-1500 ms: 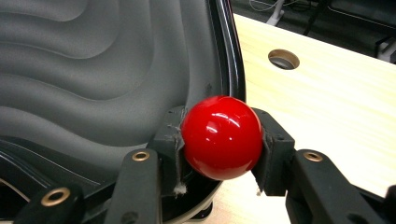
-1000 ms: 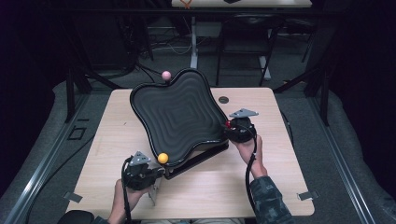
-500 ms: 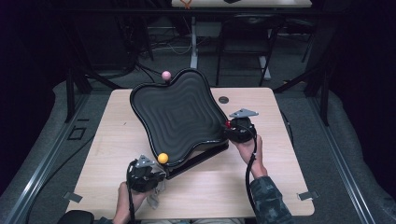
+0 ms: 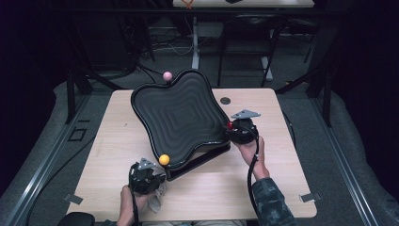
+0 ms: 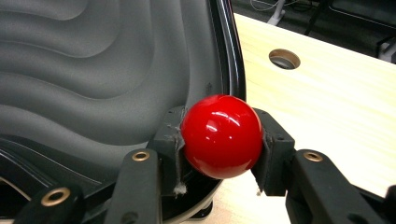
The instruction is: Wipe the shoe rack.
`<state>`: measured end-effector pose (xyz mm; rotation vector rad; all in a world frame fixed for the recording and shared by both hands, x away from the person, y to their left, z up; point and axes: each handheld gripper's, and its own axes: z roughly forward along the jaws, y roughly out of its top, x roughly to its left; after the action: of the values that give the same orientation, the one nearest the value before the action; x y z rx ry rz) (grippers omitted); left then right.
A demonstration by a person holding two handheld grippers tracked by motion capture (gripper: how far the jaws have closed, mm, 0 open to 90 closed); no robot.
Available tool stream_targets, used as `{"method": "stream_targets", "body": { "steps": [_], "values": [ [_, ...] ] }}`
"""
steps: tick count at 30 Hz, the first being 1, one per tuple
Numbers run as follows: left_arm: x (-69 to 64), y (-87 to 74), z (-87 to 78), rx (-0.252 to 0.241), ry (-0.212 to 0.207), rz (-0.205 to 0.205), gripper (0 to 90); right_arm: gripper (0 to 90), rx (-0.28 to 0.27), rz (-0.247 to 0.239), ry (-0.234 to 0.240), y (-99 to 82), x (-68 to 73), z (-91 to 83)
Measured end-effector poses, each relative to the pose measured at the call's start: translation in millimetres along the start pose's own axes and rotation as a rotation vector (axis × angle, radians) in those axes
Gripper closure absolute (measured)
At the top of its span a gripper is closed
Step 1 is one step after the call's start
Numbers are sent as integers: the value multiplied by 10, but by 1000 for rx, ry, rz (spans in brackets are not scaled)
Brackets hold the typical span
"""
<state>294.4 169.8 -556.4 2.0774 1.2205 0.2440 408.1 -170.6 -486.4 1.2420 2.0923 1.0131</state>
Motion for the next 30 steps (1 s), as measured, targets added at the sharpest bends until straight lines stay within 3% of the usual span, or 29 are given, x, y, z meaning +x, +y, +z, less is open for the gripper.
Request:
{"method": "stream_targets", "body": {
  "steps": [15, 30],
  "values": [
    [-55, 155, -327, -129, -22, 17, 841, 593, -2, 7, 0, -3, -5, 1],
    [-43, 177, -513, -156, 17, 16, 841, 593, -1, 6, 2, -3, -8, 1]
  ]
}}
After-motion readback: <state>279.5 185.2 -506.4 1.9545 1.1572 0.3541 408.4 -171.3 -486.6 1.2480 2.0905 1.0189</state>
